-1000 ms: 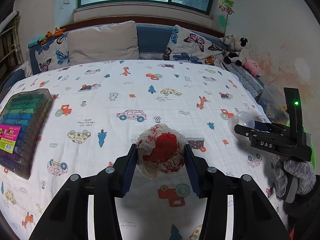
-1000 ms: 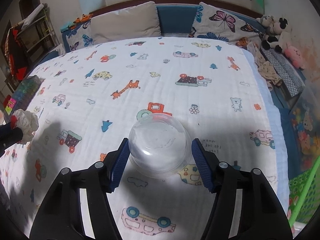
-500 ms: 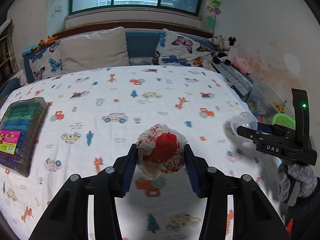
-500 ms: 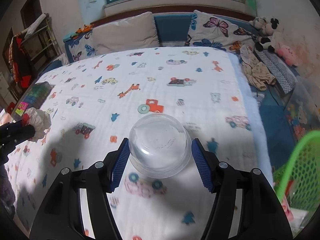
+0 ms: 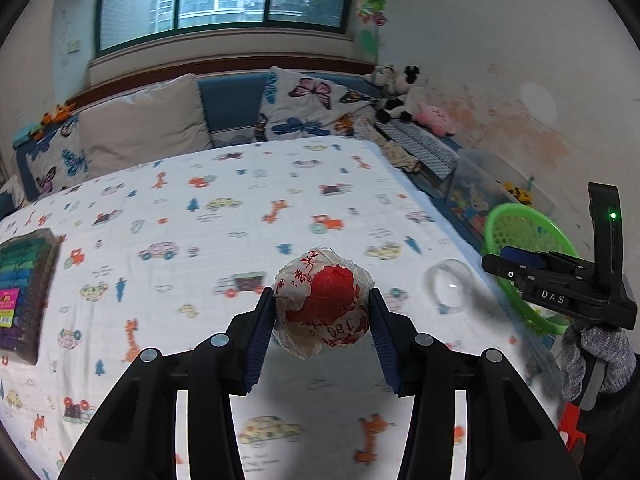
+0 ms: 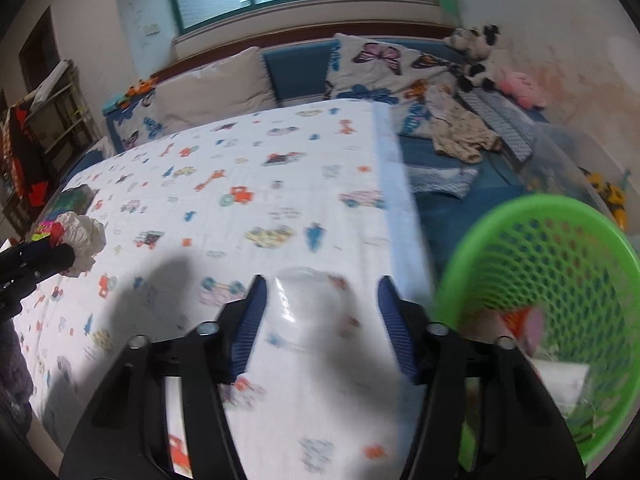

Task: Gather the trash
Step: 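Grasp the clear plastic dome lid with the right gripper and lift it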

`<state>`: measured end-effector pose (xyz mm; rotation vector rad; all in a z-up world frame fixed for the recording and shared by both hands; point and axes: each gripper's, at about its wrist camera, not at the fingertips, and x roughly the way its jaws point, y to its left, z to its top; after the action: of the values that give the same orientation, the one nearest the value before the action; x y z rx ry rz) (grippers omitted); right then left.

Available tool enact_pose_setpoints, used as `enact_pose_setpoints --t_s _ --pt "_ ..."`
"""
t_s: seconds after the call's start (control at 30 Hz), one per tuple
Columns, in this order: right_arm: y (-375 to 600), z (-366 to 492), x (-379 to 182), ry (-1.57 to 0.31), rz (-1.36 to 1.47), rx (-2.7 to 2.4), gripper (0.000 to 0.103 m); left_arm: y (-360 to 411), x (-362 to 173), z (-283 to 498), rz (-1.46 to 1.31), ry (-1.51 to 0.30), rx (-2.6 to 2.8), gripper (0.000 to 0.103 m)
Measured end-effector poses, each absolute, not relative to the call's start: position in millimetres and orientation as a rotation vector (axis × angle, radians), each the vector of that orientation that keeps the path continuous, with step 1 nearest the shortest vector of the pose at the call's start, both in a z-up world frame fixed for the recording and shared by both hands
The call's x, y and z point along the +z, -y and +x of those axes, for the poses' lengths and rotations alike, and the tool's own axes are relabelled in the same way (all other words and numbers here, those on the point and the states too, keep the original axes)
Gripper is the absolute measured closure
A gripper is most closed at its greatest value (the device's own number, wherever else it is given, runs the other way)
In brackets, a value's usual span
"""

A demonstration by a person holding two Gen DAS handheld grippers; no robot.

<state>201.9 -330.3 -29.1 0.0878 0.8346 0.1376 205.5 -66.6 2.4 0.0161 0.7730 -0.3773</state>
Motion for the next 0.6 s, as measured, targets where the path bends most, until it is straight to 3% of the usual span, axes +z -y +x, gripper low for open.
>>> enact_pose_setpoints --t_s 0.27,0.4,0.6 --pt "353 184 -31 -0.83 0.119 0.148 0.053 89 5 198 0.036 -0.769 -0.411 0.058" --pt "338 190 -36 -0.826 0.097 0.174 0.035 87 6 199 0.041 -0.769 -0.403 0.058" --pt "309 209 -51 -0.86 0.062 0.202 0.032 73 2 202 0.03 -0.778 -0.378 0.058"
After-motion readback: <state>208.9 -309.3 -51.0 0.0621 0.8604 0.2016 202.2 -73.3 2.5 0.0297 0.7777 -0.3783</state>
